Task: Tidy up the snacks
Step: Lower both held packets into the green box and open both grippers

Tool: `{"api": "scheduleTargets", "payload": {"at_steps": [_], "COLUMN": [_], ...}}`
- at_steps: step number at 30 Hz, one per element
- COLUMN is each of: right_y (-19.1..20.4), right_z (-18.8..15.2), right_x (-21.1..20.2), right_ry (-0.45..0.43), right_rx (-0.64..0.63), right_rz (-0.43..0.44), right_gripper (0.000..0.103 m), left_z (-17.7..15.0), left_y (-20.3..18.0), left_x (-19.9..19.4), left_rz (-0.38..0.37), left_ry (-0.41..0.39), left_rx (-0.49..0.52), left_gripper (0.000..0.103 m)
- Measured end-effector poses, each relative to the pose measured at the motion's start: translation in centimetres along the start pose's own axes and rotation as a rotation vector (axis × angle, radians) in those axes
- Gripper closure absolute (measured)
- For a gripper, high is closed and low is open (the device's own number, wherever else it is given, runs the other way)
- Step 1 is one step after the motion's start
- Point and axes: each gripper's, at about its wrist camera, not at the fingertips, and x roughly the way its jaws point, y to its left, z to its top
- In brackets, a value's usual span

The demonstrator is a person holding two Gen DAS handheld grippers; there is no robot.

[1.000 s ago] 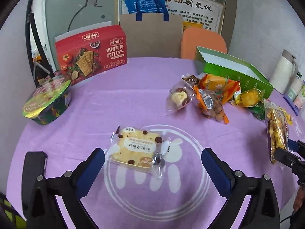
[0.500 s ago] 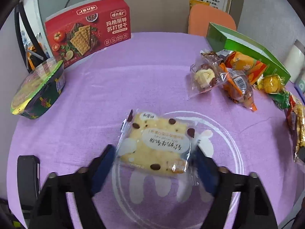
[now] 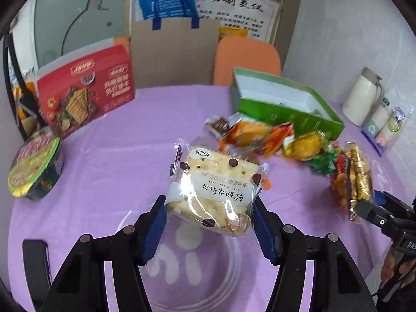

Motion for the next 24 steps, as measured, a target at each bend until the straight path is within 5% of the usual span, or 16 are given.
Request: {"api": "scheduleTargets", "payload": {"at_steps": [5,16,24], "right_y": [-2.5,-11.2,-13.6], "right_z": [4.0,11.2,12.2], "right_x": [-0.4,5.3,10.5], "right_ry": [-0.060,-0.049,0.016], "right_rx": [-0.034,0.020,0.014], "right_rz": [-0.070,-0.166,-0.218], "right_gripper": [0.029,0.029,0.023], "left_z": [5.0,15.6,17.7], "left_y": [-4.0,-9.9,-11.1], "left_x": [-0.5,7.1,13.2], "left_rz": [-0.126,-0.127,-0.116], "left_ry": [-0.067,-0.083,-0.031], "left_rx": [-0.007,0.007,0.004], "left_gripper": [0.039,0.039,0.038]}}
